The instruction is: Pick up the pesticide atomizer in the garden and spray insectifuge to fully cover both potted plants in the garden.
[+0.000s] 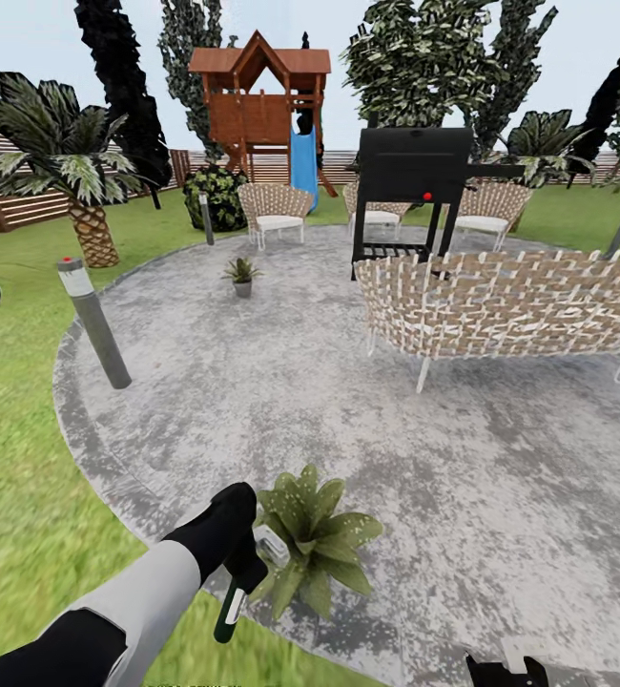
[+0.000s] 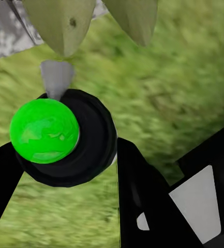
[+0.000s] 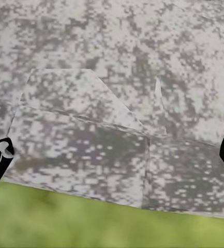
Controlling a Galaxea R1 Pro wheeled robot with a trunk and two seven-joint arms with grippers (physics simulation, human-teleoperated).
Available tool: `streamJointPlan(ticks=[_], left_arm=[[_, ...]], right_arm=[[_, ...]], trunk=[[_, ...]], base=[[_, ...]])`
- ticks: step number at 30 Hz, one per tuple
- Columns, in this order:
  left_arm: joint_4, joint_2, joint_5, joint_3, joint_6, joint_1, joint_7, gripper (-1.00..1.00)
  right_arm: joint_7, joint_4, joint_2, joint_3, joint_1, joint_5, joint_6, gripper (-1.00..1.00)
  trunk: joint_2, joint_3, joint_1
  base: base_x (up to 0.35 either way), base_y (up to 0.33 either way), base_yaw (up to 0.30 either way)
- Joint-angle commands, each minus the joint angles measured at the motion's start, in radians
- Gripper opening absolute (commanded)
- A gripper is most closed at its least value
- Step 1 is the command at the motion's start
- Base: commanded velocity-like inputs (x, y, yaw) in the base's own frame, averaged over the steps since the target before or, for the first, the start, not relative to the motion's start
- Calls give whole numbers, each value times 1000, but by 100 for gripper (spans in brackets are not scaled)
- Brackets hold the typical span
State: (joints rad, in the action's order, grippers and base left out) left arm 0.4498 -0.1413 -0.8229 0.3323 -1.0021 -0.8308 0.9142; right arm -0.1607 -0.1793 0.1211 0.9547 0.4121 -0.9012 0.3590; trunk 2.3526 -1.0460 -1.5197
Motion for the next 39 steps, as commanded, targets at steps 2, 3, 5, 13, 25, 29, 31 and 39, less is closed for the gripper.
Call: streamJointPlan(ticks=[2,3,5,13,25,29,31,39], left_arm=[[1,0,-10,2,-3,-1,11,-100],[1,0,-10,2,-3,-1,11,-100],[1,1,-10,2,-3,0,11,-100],[0,11,-14,3,0,39,8,-100],[-8,9,-14,2,0,71,7,-100],[-8,8,-14,0,0,72,7,-100],[-9,8,-13,-1,0,73,8,-100],[-8,8,-12,-1,0,75,7,-100]], right_arm=[[-8,0,0,9,1,-3,3,100],[-8,0,0,9,1,-3,3,100],[-8,0,0,9,1,-2,3,100],[-7,0,0,9,1,-3,3,100],[-8,0,0,9,1,-4,3,100],[-8,0,0,9,1,-4,3,100],[-8,0,0,9,1,-4,3,100],[-8,0,-1,9,1,-4,3,100]], trunk=[[0,-1,0],[0,-1,0],[0,-1,0],[0,-1,0],[0,-1,0],[0,-1,0],[0,-1,0],[0,-1,0]], base=[[0,-92,61],[0,-32,21],[0,-15,10],[0,-1,195],[16,-16,228],[53,-249,7],[-56,-271,45],[-146,-262,227]])
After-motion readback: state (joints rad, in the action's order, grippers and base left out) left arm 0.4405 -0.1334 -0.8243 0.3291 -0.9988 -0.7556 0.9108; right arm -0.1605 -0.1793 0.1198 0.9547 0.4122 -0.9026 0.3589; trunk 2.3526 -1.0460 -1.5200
